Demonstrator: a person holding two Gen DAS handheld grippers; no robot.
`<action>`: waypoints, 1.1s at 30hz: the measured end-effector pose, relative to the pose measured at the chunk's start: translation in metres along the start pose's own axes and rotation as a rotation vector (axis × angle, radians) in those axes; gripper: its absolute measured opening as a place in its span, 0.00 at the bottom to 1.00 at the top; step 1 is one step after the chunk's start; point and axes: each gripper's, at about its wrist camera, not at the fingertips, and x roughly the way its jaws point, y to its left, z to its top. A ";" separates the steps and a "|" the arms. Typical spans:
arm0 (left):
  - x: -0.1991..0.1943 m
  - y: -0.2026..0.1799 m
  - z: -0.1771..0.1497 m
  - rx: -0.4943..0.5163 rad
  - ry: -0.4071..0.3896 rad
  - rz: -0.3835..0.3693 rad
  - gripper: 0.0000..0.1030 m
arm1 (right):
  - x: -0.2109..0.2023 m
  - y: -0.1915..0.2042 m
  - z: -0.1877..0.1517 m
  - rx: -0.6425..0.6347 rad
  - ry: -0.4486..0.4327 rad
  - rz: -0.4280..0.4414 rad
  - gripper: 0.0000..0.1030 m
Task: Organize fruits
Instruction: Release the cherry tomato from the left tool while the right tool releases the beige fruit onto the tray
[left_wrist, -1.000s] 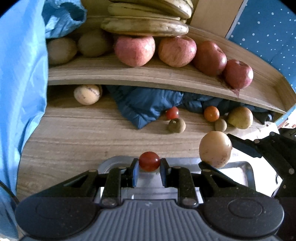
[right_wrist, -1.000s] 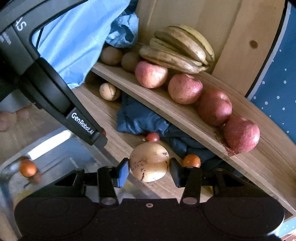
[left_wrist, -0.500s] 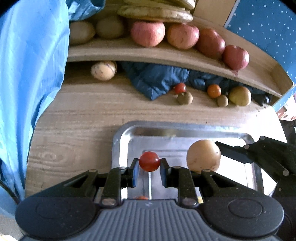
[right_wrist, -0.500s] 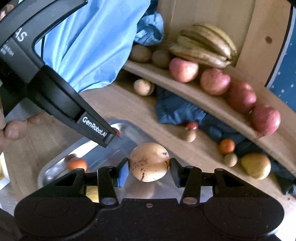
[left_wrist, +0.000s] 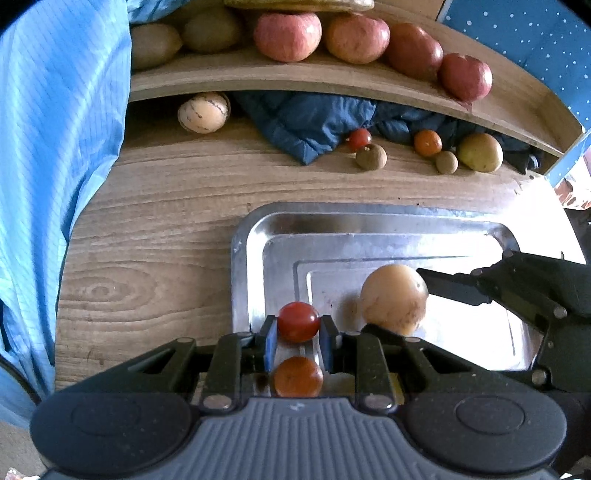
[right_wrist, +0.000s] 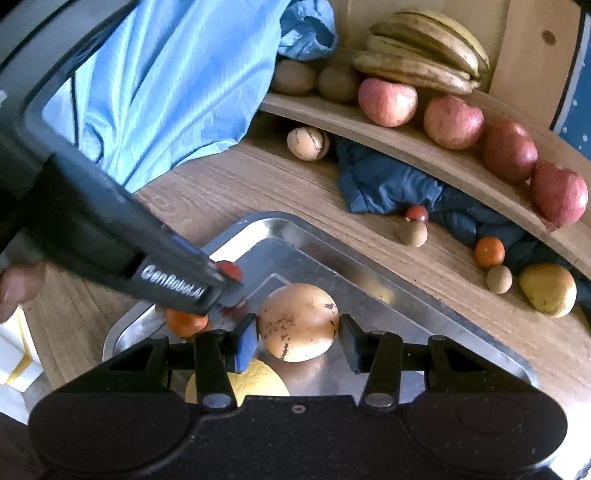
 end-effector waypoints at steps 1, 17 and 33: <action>0.000 0.001 0.000 -0.002 0.003 0.000 0.25 | 0.002 -0.001 0.000 0.013 0.006 0.007 0.48; -0.001 0.005 -0.001 0.027 0.010 -0.046 0.26 | 0.008 -0.006 0.004 0.091 0.039 0.048 0.50; -0.035 0.016 -0.015 0.094 -0.084 -0.114 0.66 | -0.060 0.023 -0.013 0.181 -0.052 -0.107 0.75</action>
